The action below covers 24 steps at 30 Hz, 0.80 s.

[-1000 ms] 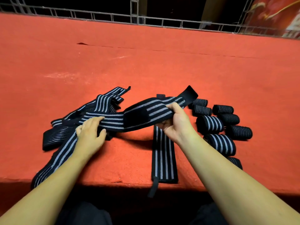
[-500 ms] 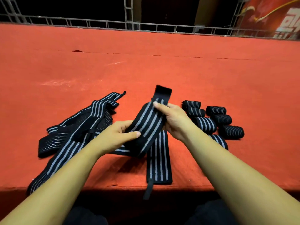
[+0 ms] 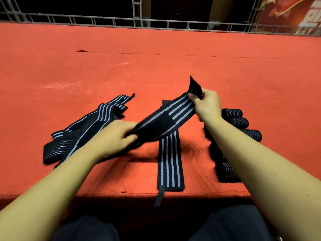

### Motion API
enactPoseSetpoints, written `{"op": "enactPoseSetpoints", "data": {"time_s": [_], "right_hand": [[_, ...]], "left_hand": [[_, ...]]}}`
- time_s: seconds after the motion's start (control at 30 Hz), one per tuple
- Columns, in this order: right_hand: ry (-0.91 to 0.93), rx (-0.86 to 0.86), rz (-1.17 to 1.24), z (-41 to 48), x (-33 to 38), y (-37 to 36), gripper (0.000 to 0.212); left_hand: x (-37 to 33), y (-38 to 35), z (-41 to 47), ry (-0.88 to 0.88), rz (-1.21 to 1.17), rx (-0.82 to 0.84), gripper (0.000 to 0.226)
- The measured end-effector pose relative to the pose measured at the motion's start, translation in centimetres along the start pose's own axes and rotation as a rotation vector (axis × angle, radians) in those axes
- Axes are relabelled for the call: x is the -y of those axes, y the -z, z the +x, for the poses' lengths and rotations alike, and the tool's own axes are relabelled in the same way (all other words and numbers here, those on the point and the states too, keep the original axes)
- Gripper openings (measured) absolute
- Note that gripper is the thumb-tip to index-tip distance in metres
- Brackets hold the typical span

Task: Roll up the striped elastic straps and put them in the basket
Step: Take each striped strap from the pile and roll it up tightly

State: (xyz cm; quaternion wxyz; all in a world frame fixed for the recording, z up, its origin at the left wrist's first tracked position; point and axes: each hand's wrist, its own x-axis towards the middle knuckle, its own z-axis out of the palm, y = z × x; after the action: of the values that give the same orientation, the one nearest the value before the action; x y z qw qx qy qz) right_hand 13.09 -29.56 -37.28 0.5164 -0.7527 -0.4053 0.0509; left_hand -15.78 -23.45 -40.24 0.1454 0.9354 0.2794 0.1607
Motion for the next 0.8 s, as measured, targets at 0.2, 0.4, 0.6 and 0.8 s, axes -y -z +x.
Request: {"op": "enactPoseSetpoints", "data": {"time_s": [0.2, 0.4, 0.6, 0.8], "right_hand": [[-0.304, -0.011, 0.462, 0.6, 0.3, -0.1, 0.013], [-0.211, -0.255, 0.399, 1.6, 0.1, 0.6, 0.012], [-0.095, -0.260, 0.217, 1.5, -0.2, 0.4, 0.017], [0.096, -0.050, 0.216, 0.5, 0.8, -0.4, 0.014]], "left_hand": [[0.2, 1.8, 1.3, 0.145, -0.053, -0.268, 0.013], [2.5, -0.2, -0.9, 0.352, -0.654, 0.465, 0.034], [0.2, -1.8, -1.8, 0.456, -0.963, 0.560, 0.022], [-4.2, -4.5, 0.5, 0.601, -1.417, 0.081, 0.023]]}}
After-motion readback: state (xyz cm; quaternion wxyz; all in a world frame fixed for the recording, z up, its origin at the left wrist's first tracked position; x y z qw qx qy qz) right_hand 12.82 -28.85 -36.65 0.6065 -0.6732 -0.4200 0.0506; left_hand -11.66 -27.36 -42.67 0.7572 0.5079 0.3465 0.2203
